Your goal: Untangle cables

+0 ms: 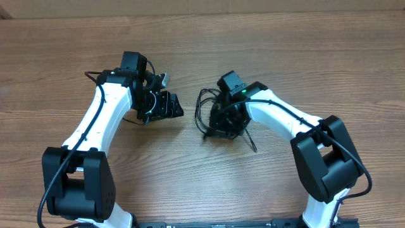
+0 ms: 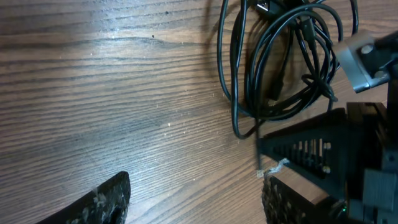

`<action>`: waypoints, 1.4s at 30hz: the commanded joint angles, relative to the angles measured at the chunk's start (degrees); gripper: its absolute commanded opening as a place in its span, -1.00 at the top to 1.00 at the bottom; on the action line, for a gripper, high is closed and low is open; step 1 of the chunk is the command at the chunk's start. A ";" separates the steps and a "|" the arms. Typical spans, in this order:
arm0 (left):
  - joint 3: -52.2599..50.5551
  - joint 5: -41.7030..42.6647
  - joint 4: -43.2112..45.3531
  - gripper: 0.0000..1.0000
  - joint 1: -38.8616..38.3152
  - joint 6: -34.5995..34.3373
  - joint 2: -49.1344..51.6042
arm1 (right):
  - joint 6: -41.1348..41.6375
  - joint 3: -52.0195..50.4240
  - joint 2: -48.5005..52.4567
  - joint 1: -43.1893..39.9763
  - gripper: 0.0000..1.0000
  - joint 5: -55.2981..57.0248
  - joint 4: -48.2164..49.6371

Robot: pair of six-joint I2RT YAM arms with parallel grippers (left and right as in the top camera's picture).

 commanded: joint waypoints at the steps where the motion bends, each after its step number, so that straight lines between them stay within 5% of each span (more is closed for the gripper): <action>1: 0.74 -0.24 -0.15 -0.36 -0.44 -0.57 -0.17 | 0.13 0.35 -0.48 0.83 0.87 -2.16 3.80; 12: 0.72 -0.59 -0.96 -0.37 -0.44 -0.61 -0.17 | -11.26 16.90 -1.05 -6.32 0.77 1.55 -16.17; 17: 0.72 -0.42 -0.83 -0.36 -0.61 -1.68 -0.17 | -10.47 17.46 -0.98 -11.41 0.41 10.99 -20.41; 22: 0.72 -0.44 0.81 -0.35 -2.64 -3.69 -0.17 | -5.31 14.62 -0.81 -15.76 0.25 16.74 -19.58; 28: 0.72 -5.25 3.28 -0.26 -7.13 -10.29 -0.17 | -4.63 6.80 -0.79 -16.39 0.07 9.16 -11.45; 32: 0.72 -8.17 3.72 -0.26 -9.01 -12.11 -0.17 | -4.57 2.19 -0.79 -14.99 0.09 8.13 -6.12; 37: 0.68 -8.17 3.58 -0.17 -9.86 -12.09 -0.17 | -1.53 -1.73 -0.79 -13.51 0.68 5.51 -1.36; 42: 0.68 -9.51 3.19 0.18 -9.73 -12.20 -0.17 | -1.55 -2.36 -0.79 -11.76 0.86 -1.84 0.74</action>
